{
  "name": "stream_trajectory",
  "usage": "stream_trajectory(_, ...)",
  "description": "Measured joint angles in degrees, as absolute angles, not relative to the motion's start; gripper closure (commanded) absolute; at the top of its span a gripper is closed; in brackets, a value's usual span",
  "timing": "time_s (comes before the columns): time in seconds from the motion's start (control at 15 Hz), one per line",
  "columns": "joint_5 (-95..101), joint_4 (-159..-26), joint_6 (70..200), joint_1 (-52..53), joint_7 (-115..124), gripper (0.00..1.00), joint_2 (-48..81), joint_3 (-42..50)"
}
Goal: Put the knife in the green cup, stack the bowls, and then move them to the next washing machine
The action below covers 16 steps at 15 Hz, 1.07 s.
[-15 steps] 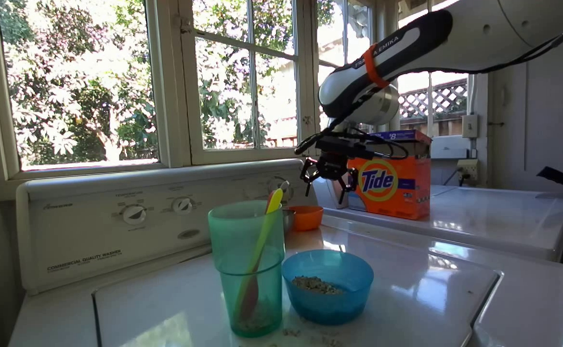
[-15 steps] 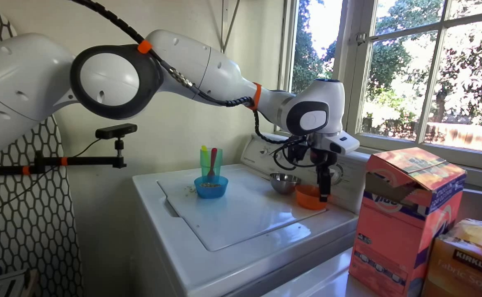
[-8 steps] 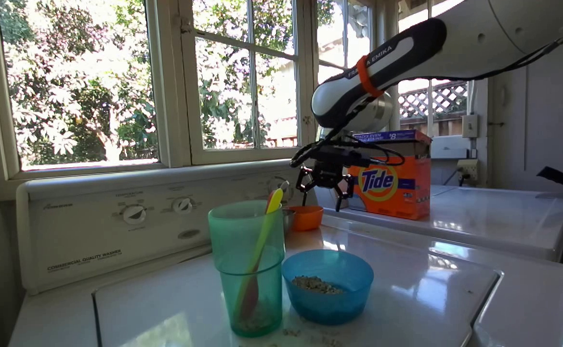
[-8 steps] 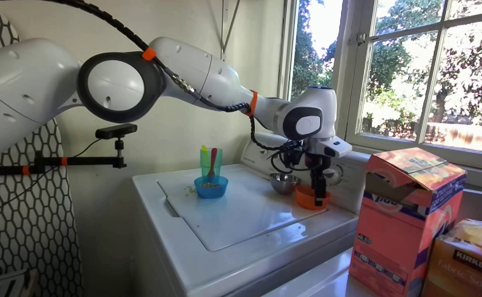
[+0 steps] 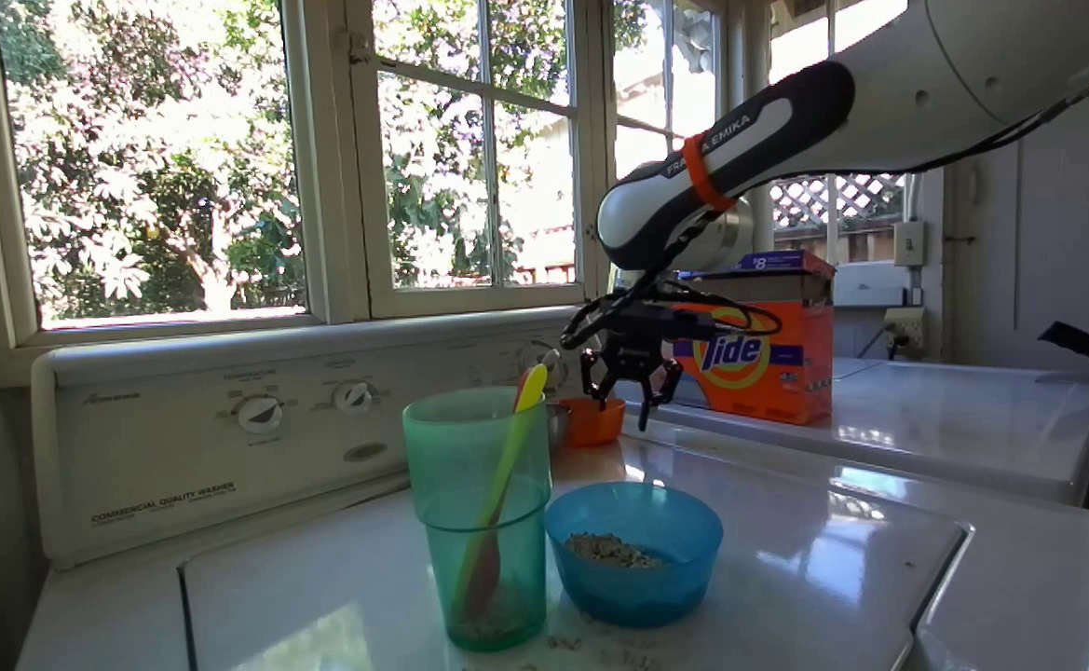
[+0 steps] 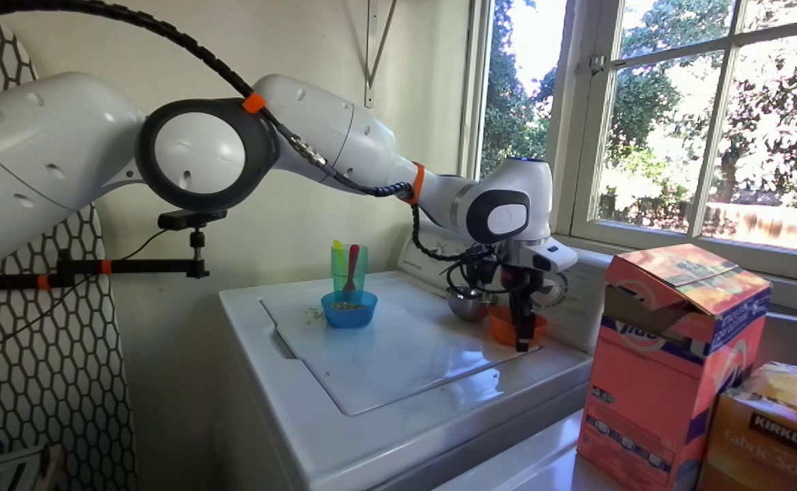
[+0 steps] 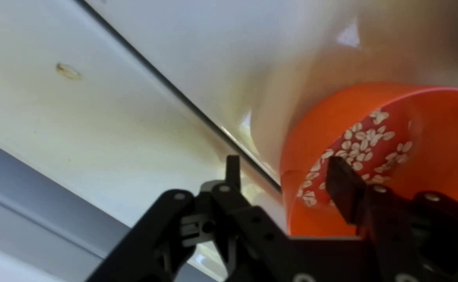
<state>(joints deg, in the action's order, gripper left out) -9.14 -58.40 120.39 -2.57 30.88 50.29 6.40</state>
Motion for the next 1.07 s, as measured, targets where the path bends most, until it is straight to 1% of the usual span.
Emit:
stream_trajectory(0.2, -9.1, -58.1, 120.4, -2.4, 30.9, 0.94, 50.4, 6.4)
stream_trajectory(0.27, -9.0, -57.9, 120.4, -2.4, 30.9, 0.99, 50.4, 6.4)
stream_trajectory(0.33, -9.0, -57.6, 120.4, -2.3, 30.9, 1.0, 50.5, 6.4)
stream_trajectory(0.67, -8.5, -57.0, 119.9, -2.3, 31.0, 0.99, 50.3, 6.6)
stream_trajectory(1.07, -7.6, -55.0, 119.9, -2.6, 33.6, 0.99, 48.6, 8.9)
